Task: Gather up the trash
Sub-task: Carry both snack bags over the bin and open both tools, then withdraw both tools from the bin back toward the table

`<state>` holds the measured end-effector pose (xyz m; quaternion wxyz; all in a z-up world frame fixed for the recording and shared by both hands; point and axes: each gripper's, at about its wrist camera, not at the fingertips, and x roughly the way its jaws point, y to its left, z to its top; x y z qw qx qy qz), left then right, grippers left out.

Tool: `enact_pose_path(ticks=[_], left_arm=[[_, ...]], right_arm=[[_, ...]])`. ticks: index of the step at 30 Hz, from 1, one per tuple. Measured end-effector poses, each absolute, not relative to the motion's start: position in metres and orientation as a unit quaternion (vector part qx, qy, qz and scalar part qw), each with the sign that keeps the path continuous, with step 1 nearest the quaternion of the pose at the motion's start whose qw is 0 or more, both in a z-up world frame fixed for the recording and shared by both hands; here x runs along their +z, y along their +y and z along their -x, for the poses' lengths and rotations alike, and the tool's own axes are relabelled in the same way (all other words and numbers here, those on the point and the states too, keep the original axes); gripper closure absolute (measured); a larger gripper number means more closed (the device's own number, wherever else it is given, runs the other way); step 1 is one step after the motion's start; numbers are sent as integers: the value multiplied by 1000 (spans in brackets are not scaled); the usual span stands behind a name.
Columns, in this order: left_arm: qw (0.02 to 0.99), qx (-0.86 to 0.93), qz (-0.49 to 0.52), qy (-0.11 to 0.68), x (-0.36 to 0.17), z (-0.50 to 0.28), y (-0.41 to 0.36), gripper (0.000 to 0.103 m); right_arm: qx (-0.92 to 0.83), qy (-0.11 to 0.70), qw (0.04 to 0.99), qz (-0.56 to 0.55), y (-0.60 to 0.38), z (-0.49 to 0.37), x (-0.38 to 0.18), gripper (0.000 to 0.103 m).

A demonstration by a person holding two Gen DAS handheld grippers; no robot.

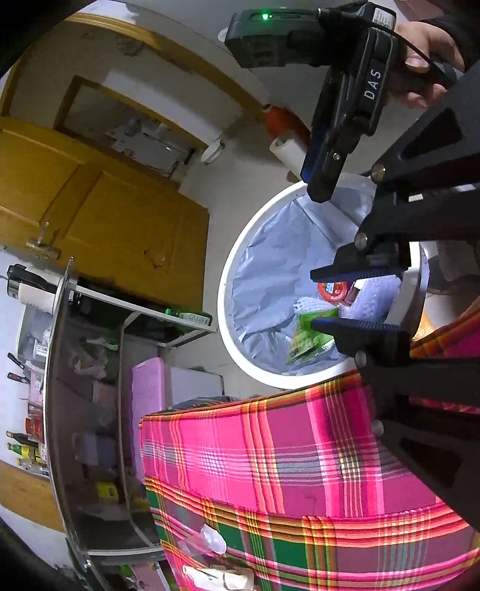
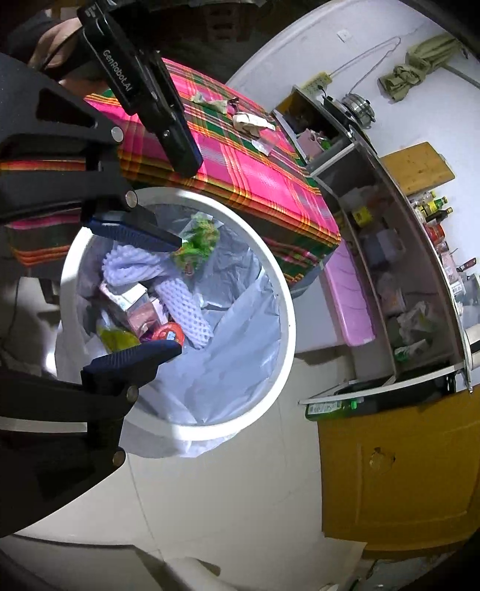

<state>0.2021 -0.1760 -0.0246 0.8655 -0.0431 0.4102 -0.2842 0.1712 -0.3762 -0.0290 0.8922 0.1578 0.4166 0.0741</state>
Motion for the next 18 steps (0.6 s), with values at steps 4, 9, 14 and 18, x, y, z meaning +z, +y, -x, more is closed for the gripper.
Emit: enact_pose_path(ticks=[4,9,14,18], left_arm=[[870,-281,50,402,-18,-195,-169,84],[880,-272,52,385,-6,-179,-157,84],[888,-259,59,375,4,-166,-141,84],[896,-243,62,367,11,-156,-126,84]], right_arm=[[80,405,898,-150,-370,-164,-19,52],[87,391,906,-136,-359,-154,-6,52],[97,381,910,-132,-348,-144,5,52],[105,370,915,-123,-338,-136,14,52]])
